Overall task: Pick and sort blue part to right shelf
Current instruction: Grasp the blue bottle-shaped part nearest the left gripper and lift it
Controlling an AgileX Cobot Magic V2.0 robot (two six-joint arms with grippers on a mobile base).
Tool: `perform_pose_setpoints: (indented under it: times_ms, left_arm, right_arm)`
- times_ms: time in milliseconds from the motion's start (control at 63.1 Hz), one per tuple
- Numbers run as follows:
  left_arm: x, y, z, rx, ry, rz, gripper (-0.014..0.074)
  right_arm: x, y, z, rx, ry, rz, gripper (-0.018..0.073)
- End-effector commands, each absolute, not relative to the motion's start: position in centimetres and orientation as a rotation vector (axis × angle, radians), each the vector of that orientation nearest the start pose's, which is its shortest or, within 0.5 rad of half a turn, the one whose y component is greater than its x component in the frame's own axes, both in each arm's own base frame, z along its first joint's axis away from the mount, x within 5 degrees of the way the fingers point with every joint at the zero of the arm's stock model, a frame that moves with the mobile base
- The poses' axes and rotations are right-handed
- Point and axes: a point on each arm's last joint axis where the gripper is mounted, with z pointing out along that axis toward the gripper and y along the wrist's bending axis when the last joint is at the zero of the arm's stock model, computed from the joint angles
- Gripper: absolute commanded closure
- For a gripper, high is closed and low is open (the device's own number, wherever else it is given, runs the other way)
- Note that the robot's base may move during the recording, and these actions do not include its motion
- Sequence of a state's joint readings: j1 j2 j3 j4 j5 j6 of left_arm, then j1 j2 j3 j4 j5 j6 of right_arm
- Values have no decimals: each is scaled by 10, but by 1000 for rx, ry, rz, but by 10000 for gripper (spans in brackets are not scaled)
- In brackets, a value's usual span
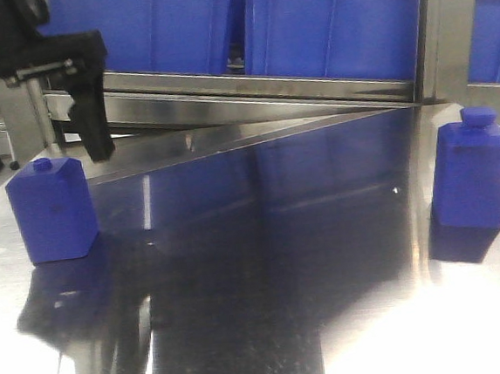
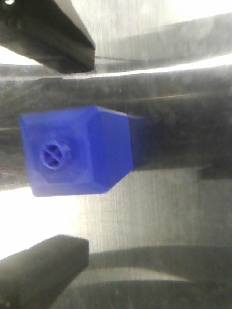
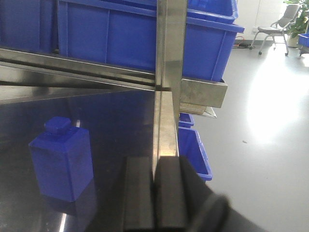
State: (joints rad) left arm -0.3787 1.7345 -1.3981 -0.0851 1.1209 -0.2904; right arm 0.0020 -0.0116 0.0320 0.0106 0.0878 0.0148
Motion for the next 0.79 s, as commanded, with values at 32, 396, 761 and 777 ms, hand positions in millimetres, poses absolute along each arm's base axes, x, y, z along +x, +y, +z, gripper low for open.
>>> perform_pose_setpoints:
  times_ms: [32, 396, 761, 777]
  left_arm:
    - [325, -143, 275, 92, 2934, -229, -83]
    - [329, -145, 248, 94, 3062, -171, -76]
    - [329, -145, 248, 92, 3061, -177, 287]
    - [329, -145, 248, 92, 3061, -177, 296]
  right_arm:
    - [54, 0, 212, 17, 1461, 15, 516]
    - [54, 0, 212, 17, 1461, 15, 516]
    - [54, 0, 212, 17, 1461, 15, 516]
    - [54, 0, 212, 17, 1461, 15, 516]
